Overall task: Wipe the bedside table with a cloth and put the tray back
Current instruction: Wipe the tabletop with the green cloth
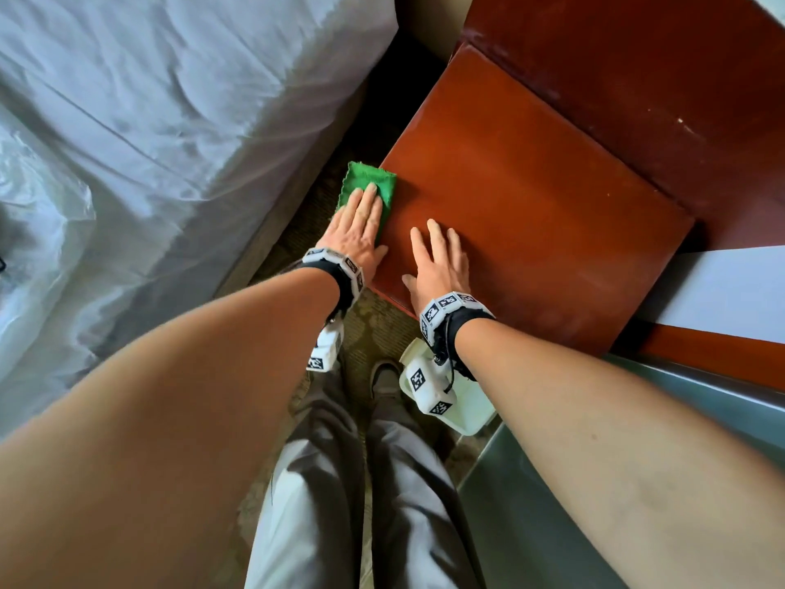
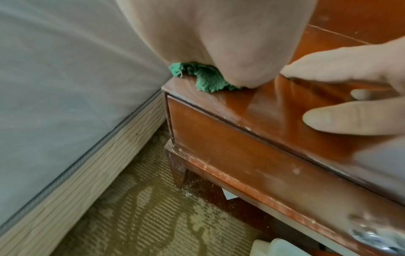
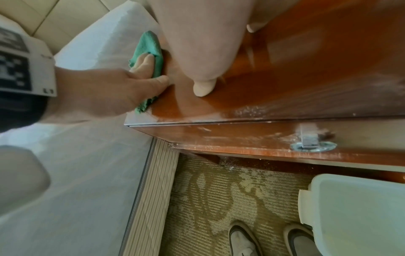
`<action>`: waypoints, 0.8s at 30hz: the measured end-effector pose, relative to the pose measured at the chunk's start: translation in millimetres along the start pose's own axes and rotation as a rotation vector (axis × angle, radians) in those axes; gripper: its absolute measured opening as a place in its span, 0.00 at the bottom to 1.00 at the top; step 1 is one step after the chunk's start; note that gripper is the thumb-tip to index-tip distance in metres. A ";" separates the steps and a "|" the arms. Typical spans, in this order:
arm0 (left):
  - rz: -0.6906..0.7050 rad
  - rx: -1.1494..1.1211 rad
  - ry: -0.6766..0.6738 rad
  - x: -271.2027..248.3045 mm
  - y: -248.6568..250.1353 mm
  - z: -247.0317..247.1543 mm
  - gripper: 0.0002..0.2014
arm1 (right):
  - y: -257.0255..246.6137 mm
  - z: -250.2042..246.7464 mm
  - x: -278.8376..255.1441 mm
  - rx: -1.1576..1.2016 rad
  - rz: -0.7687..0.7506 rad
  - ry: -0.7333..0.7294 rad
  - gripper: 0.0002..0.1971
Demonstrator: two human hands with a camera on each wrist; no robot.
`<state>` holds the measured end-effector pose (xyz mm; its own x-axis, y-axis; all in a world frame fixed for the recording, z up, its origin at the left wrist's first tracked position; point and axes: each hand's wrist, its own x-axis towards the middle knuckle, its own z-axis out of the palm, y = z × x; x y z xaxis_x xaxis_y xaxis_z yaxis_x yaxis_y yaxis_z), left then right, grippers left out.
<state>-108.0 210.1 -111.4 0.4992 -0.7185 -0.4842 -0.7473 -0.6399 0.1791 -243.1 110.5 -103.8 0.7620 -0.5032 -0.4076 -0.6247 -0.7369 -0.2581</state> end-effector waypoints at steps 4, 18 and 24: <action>0.048 0.027 0.014 9.3 -9.5 0.2 0.40 | 2.0 5.9 -0.8 -0.016 -0.008 0.021 0.38; -0.009 0.044 -0.078 -70.2 -8.5 33.1 0.41 | -2.5 -4.1 3.7 -0.065 0.005 -0.094 0.39; 0.144 0.040 -0.058 -68.3 28.5 26.2 0.37 | 0.3 -4.0 2.5 -0.049 0.002 -0.064 0.36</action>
<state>-174.9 248.1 -95.7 0.3607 -0.7843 -0.5047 -0.8268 -0.5193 0.2161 -240.7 107.3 -101.4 0.7473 -0.4761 -0.4636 -0.6161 -0.7578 -0.2149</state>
